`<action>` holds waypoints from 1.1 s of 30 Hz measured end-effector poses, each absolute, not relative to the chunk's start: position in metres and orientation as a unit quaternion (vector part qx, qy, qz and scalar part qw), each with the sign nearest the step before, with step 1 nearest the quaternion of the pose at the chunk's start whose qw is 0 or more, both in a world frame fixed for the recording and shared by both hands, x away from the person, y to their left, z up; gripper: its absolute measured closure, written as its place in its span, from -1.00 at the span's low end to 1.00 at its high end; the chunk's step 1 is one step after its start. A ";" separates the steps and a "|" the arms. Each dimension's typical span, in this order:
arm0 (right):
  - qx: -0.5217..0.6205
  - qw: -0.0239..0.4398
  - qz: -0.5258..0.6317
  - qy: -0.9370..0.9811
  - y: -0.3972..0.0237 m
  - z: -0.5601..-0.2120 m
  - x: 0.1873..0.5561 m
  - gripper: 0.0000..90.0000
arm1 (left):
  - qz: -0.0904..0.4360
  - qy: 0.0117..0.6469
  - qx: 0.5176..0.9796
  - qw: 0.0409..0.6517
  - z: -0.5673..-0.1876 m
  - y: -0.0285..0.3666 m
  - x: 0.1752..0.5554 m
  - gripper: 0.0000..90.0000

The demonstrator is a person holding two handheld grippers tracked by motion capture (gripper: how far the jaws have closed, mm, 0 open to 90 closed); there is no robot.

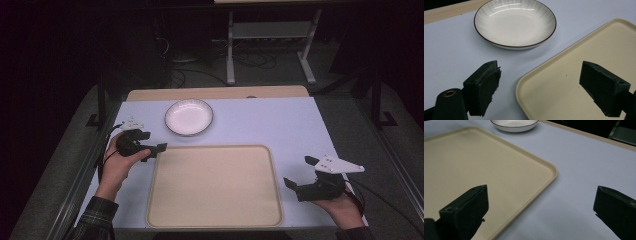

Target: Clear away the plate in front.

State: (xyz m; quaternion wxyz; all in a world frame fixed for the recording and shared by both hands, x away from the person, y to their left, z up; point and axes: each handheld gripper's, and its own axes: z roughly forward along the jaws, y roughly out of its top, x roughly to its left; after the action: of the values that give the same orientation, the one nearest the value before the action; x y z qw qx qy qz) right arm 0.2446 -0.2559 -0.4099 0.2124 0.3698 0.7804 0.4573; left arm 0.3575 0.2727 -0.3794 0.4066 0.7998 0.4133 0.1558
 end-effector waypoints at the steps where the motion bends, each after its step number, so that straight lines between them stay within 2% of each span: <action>1: 0.370 0.213 0.457 0.780 -0.256 -0.410 0.245 -1.00 | 0.156 0.414 0.799 0.407 -0.379 0.272 0.359 -0.66; 33: 0.373 0.214 0.456 0.779 -0.258 -0.410 0.242 -1.00 | 0.136 0.458 0.782 0.400 -0.388 0.261 0.414 -0.66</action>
State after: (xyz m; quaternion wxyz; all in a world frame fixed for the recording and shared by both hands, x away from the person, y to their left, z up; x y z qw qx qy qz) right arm 0.2418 -0.2579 -0.4100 0.2137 0.3733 0.7791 0.4560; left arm 0.4139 0.2608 -0.3878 0.3998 0.7821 0.4583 0.1360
